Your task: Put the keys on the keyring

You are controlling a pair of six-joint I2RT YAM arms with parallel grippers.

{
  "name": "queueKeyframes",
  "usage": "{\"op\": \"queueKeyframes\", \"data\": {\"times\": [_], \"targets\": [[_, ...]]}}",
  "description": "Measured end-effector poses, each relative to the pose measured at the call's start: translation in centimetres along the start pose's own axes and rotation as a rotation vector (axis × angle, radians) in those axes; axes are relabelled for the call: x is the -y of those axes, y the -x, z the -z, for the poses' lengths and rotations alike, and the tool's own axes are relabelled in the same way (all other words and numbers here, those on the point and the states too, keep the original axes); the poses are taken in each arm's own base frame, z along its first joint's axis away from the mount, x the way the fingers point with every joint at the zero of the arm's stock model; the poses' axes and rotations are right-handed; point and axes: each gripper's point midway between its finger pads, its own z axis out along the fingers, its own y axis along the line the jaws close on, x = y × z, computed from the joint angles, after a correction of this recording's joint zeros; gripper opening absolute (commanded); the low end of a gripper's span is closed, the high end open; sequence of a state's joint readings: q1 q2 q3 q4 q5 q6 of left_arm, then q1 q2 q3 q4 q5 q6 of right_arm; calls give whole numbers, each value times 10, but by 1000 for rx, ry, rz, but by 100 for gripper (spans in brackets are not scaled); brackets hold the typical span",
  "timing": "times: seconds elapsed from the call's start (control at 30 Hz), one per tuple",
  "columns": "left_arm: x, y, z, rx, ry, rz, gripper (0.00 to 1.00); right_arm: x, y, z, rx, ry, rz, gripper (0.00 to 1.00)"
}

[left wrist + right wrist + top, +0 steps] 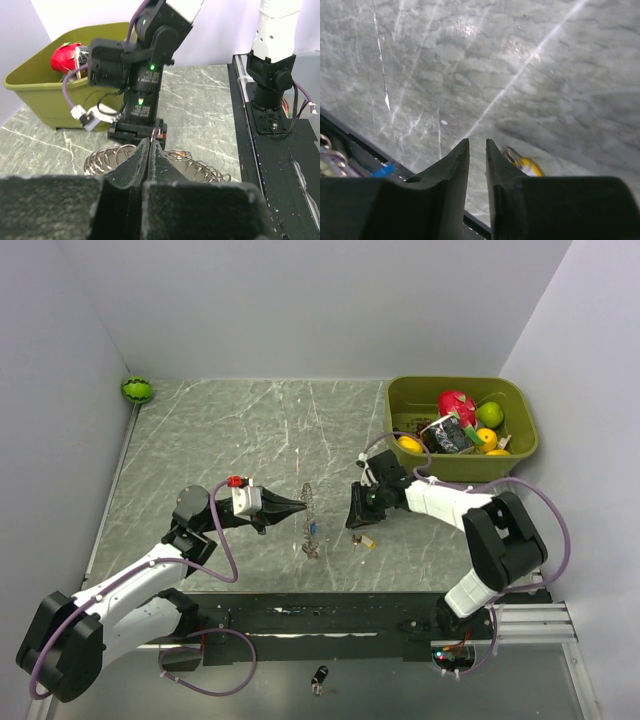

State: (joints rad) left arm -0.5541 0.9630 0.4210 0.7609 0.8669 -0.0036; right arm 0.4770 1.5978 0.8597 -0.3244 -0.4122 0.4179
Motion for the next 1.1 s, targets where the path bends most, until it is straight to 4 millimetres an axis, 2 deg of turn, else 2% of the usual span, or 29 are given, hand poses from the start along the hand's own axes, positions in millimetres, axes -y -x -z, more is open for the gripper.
{"op": "queueKeyframes", "data": {"times": [0.23,0.37,0.53,0.93,1.1], "targets": [[0,-1,0,-4,0,-5,1,4,8,29,90,-98,60,36],[0,-2,0,-7,0,-3,1,17,0,33,77,-173,57,37],[0,-2,0,-7,0,-3,1,26,-13,32,36,-213,40,37],[0,-2,0,-7,0,-3,1,28,-28,12,-48,-211,11,36],[0,-2,0,-7,0,-3,1,29,-32,7,-66,-216,3,32]]}}
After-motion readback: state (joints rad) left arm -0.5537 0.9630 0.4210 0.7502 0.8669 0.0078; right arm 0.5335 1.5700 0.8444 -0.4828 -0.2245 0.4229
